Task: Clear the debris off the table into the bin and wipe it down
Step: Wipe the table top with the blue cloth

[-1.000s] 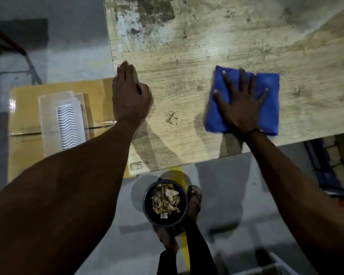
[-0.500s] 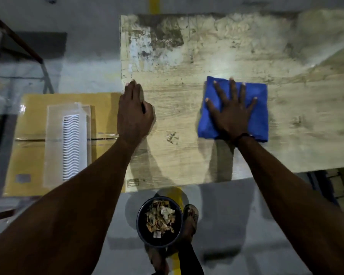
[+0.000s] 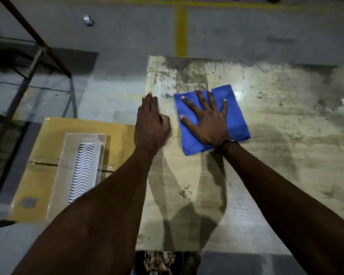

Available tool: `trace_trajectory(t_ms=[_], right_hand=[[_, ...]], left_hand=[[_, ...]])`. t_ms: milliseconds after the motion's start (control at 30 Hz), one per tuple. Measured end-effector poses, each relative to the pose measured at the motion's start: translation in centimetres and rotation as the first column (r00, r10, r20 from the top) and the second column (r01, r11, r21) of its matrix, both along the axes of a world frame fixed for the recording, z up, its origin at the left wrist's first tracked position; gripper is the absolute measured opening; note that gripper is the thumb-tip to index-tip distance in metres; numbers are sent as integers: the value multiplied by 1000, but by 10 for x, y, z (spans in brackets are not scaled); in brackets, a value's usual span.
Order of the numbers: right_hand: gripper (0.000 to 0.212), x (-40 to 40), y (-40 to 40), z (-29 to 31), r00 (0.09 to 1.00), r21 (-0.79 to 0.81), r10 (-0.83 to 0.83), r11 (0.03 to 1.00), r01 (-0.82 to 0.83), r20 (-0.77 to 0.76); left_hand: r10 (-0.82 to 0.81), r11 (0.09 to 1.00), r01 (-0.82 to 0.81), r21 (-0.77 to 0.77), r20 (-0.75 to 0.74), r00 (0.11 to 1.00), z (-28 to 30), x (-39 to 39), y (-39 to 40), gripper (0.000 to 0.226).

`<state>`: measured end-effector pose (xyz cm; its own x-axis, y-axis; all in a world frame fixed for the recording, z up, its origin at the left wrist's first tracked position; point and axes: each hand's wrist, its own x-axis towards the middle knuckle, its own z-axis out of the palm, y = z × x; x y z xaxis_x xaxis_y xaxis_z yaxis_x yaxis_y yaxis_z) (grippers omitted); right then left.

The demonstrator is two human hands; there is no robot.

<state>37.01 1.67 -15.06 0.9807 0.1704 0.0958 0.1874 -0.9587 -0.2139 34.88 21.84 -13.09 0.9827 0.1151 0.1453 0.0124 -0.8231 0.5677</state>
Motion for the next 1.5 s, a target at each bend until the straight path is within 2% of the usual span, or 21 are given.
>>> trace_trajectory(t_ms=[100,200,267,333,400,467,533,600,633,700,767,867,933,1000,1100,1200,1267,1300,1367,1433,1500], right_hand=[[71,56,-19,7,988,16,-140,990,142,-61],[70,95,-1,8,968,48,-221,972,229,-122],[71,103,32,4,989,30,-129,991,132,-72],[70,98,59,-1,997,-15,82,997,-82,-17],[68,103,57,-2,980,-11,201,980,-200,17],[69,124,36,2,992,11,122,992,-122,9],[70,148,15,5,996,26,-75,997,77,-50],[71,165,17,7,969,33,-229,972,233,-95],[72,170,30,7,964,34,-249,967,253,-88],[74,171,68,7,982,52,-173,983,177,-73],[73,168,106,7,998,41,2,999,0,-59],[71,166,118,5,985,18,163,987,-162,-61],[71,167,90,2,995,21,94,995,-93,-41],[72,167,43,1,996,24,-79,997,80,-28],[73,161,-25,7,941,20,-330,943,333,-74],[76,149,-32,13,886,41,-451,888,457,-107],[78,140,-2,13,912,47,-399,913,404,-90],[77,134,17,11,944,45,-321,945,325,-80],[74,119,54,7,995,13,-82,996,83,-56],[70,109,65,1,994,-31,105,994,-106,-19],[69,114,45,1,996,-30,87,996,-87,3]], left_hand=[[23,999,-23,-28,-6,1000,1,1,-1,66],[42,999,-41,-25,15,999,2,1,-2,65],[30,999,-30,-12,26,999,1,2,0,66],[12,1000,-12,-11,5,1000,-1,4,0,68],[15,1000,-15,-15,-14,1000,-2,4,1,70],[23,999,-24,-22,-22,999,-2,4,1,70],[31,999,-32,-25,-26,999,0,4,0,69],[24,999,-25,-24,-36,999,1,4,0,69],[21,999,-22,-24,-37,999,2,4,0,69],[21,999,-22,-28,-38,999,3,4,-1,70],[49,998,-50,-32,-33,998,4,5,-2,70],[61,997,-63,-43,-50,997,3,4,-1,70],[37,999,-39,-38,-59,998,3,4,-1,70],[17,999,-19,-32,-72,997,4,5,0,70],[-3,999,0,-38,-90,996,5,4,1,70],[-4,999,0,-47,-89,996,5,4,1,69],[3,999,-7,-48,-83,997,6,5,0,69],[5,999,-9,-44,-75,997,7,6,0,69],[1,999,-4,-39,-75,997,6,8,1,70],[-1,999,-2,-34,-80,997,6,8,0,70],[11,999,-13,-29,-67,998,6,6,1,70]])
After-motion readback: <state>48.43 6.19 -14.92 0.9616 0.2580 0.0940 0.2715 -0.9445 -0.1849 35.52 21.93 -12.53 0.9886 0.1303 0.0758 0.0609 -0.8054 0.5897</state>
